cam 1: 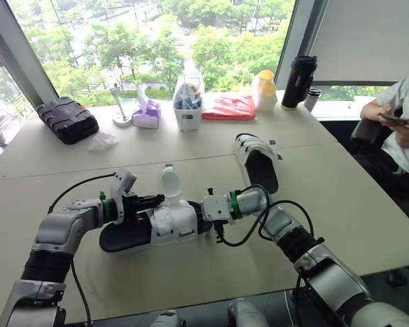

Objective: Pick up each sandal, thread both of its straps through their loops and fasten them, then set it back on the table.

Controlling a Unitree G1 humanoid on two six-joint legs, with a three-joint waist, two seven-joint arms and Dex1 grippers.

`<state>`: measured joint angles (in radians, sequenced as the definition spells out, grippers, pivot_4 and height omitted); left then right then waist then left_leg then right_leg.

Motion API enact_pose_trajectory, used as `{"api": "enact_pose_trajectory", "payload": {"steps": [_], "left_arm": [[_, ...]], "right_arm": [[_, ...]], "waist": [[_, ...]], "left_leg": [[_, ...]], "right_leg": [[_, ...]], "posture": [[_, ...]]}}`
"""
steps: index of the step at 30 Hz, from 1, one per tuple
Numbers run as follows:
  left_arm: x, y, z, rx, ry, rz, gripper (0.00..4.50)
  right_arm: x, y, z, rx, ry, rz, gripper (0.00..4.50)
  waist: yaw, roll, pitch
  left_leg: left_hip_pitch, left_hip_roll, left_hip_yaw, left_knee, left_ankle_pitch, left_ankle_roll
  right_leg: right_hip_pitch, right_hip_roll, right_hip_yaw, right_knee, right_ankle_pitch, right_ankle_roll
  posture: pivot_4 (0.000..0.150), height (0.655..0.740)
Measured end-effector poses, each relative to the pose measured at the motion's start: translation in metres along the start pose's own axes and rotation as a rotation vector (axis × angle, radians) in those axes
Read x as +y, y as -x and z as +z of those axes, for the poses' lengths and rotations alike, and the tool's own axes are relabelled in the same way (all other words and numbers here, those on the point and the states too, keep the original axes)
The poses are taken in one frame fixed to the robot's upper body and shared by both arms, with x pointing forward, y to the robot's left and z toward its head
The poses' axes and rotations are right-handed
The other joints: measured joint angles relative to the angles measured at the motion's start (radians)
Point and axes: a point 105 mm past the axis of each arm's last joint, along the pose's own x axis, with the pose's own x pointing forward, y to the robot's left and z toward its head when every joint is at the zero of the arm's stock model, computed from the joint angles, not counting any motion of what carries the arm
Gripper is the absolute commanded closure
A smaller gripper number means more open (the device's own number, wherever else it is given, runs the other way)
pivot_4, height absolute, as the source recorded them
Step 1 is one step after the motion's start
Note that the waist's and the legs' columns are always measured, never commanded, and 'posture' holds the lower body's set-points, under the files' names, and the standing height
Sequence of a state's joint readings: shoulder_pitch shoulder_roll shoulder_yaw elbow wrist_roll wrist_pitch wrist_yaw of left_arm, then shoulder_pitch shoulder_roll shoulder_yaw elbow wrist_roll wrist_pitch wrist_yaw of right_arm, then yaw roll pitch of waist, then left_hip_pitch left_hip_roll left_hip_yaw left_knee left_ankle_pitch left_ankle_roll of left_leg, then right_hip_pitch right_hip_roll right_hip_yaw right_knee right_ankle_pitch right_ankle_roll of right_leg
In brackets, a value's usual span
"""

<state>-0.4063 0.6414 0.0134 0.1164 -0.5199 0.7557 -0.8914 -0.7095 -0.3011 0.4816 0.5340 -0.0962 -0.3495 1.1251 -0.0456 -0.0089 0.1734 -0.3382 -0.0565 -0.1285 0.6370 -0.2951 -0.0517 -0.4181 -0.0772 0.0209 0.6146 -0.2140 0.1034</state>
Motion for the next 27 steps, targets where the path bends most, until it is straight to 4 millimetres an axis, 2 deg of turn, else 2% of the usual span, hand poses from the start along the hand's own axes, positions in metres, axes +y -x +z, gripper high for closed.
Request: {"api": "enact_pose_trajectory", "payload": {"steps": [10, 14, 19, 20, 24, 27], "left_arm": [[0.001, -0.001, 0.0, 0.006, -0.052, 0.046, 4.43], [0.004, -0.001, -0.003, -0.046, 0.018, 0.055, 3.13], [0.016, 0.006, -0.008, -0.059, 0.057, 0.117, 0.57], [0.019, 0.007, -0.008, -0.053, 0.047, 0.133, 0.17], [0.026, 0.011, -0.004, -0.018, -0.071, 0.196, 0.17], [0.032, 0.012, -0.004, -0.017, -0.097, 0.245, 0.17]], "right_arm": [[0.0, 0.0, -0.001, 0.002, -0.004, 0.0, 4.5], [0.0, 0.0, -0.001, 0.002, -0.005, 0.0, 4.5], [0.0, 0.0, -0.001, 0.001, -0.003, 0.0, 4.5], [0.0, 0.0, -0.001, 0.001, -0.002, 0.0, 4.5], [0.001, 0.0, -0.001, 0.001, -0.003, 0.001, 4.5], [0.001, 0.0, 0.0, 0.0, -0.002, 0.001, 4.5]], "waist": [[0.001, 0.001, -0.002], [0.001, 0.002, -0.002], [0.001, 0.001, -0.002], [0.001, 0.001, -0.002], [0.001, 0.001, -0.002], [0.001, 0.001, -0.002]], "left_leg": [[0.001, 0.0, -0.001, 0.0, 0.0, 0.0], [0.001, 0.0, -0.001, 0.0, 0.0, 0.0], [0.001, 0.0, -0.001, 0.0, 0.0, 0.0], [0.001, 0.0, -0.001, -0.001, 0.0, 0.0], [0.001, 0.0, -0.001, -0.002, 0.0, 0.0], [0.001, 0.0, -0.001, -0.003, 0.0, 0.0]], "right_leg": [[0.002, 0.0, 0.0, 0.0, 0.0, 0.0], [0.001, 0.0, 0.0, 0.0, 0.0, 0.0], [0.001, 0.0, 0.0, -0.001, 0.0, 0.0], [0.001, 0.0, 0.0, -0.001, 0.0, 0.0], [0.001, 0.0, 0.0, -0.001, 0.0, 0.0], [0.001, 0.0, 0.0, -0.001, 0.0, 0.0]], "posture": [[0.15, 0.74], [0.15, 0.74], [0.15, 0.74], [0.15, 0.74], [0.15, 0.74], [0.15, 0.74]]}}
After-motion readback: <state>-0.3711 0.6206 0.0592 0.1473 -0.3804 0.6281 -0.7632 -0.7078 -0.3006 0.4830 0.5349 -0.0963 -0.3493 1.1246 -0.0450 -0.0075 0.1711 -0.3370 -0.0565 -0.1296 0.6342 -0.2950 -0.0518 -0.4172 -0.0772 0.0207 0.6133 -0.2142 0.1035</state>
